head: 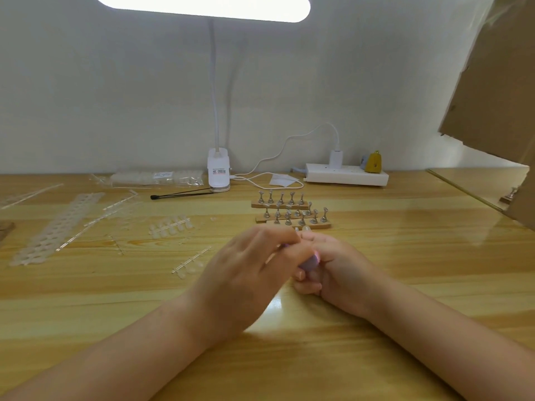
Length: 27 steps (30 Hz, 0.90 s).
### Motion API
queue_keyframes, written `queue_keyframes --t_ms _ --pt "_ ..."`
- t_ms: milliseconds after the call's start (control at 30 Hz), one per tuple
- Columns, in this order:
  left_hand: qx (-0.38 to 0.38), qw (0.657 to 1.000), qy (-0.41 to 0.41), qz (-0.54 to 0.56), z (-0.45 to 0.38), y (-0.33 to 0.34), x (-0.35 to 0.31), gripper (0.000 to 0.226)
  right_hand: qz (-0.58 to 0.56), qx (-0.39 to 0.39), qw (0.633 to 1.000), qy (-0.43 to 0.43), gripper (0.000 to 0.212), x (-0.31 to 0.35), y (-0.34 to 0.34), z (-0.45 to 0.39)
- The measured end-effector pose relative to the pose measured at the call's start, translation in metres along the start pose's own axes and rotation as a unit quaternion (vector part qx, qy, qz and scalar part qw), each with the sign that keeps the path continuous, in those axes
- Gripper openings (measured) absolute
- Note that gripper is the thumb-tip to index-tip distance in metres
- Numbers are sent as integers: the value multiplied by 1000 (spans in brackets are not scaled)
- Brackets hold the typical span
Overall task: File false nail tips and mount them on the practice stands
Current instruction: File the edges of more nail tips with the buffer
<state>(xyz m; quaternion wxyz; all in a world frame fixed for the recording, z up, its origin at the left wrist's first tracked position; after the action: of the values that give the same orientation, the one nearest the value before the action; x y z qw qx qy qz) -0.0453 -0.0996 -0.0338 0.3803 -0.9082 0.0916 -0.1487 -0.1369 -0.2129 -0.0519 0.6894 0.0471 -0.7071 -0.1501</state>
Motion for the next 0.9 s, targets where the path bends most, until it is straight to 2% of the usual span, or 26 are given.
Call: queue_keyframes --t_ms 33,67,200,267,367,500,567,667,833,900 --pt "12 999 13 -27 0 1 1 35 5 13 1000 1 1 0 1 0" --pt "16 999 8 -48 1 0 6 36 -1 17 1000 1 6 1 1 0" --pt "-29 996 -77 -42 2 -9 25 20 -35 -6 999 -1 11 3 0 1" --pt "-32 998 -53 -17 0 -6 16 20 -8 11 1000 -3 10 2 1 0" --pt "6 1000 -4 -16 -1 0 3 32 26 33 999 -10 8 1 3 1" --pt "-11 994 -103 -24 1 -11 24 22 -10 19 1000 -17 11 3 1 2" --pt "-21 996 -87 -7 0 -13 19 19 -13 16 1000 -21 12 2 1 2" --pt "-1 1000 -20 12 -2 -6 3 23 -6 24 999 -20 6 2 0 2" --pt "-7 994 -112 0 -1 -15 23 24 -36 9 999 -17 10 3 -2 1" --pt "-15 995 -94 31 -2 -15 16 21 -31 13 999 -19 10 2 -2 0"
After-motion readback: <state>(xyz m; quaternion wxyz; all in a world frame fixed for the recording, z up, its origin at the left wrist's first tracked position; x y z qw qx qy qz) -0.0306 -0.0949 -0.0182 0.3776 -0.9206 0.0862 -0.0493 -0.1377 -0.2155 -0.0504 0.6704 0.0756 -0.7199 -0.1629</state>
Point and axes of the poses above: each hand's wrist, its own z-axis away from the middle knuckle, its own y-axis out of the palm, x = y × z, the point moved 3 cm from there along -z, towards the middle knuckle, and after that the axes turned 13 degrees about x, right-handed, at the moved point
